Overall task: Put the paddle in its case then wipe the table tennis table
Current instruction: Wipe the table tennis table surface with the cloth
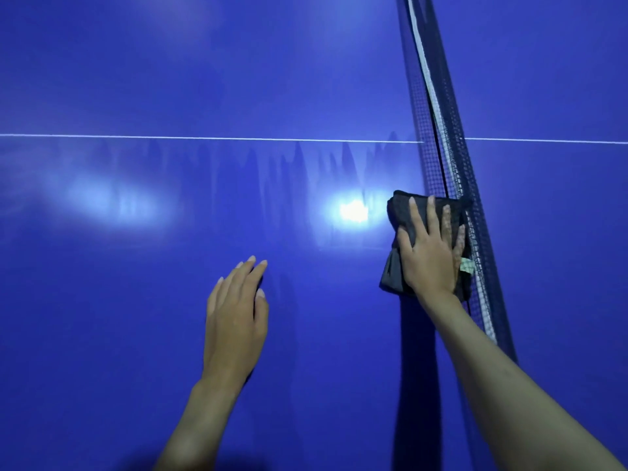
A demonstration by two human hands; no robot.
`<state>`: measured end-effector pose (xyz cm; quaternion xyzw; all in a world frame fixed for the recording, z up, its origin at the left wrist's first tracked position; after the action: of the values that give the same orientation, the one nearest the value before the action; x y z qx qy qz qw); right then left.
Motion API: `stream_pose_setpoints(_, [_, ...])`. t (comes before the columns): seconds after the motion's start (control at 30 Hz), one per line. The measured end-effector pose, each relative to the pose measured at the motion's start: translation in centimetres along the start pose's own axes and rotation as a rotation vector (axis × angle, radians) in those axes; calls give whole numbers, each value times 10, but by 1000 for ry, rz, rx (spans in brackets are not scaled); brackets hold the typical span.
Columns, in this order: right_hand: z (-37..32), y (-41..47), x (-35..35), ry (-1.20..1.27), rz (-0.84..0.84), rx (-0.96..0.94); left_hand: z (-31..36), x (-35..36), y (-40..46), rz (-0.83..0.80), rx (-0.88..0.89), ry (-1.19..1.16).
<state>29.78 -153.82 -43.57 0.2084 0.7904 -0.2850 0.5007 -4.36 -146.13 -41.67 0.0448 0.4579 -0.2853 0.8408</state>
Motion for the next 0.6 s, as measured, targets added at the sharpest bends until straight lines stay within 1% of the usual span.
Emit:
stream_pose_setpoints(0.07, [-15, -5, 8, -179, 58, 1, -5, -4, 0, 22, -2, -3])
stream_pose_setpoints(0.17, [-60, -12, 31, -285, 89, -96, -20, -15, -2, 57, -13, -30])
stream_pose_setpoints(0.37, [-176, -36, 85, -321, 79, -186, -80, -59, -21, 127, -93, -77])
stream_pose_setpoints(0.6, [-315, -77, 150, -330, 68, -217, -186, -119, -49, 160, -151, -48])
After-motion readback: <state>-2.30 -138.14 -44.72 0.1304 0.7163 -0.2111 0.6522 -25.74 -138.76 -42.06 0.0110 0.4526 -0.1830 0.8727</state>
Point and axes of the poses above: each hand's wrist, its own y-axis towards the middle knuckle, its own x-axis out of the palm, z = x × y, the point moved 6 cm from there along y, towards the middle knuckle, and after that the axes turned 10 degrees about -z, right-handed, at the moved point
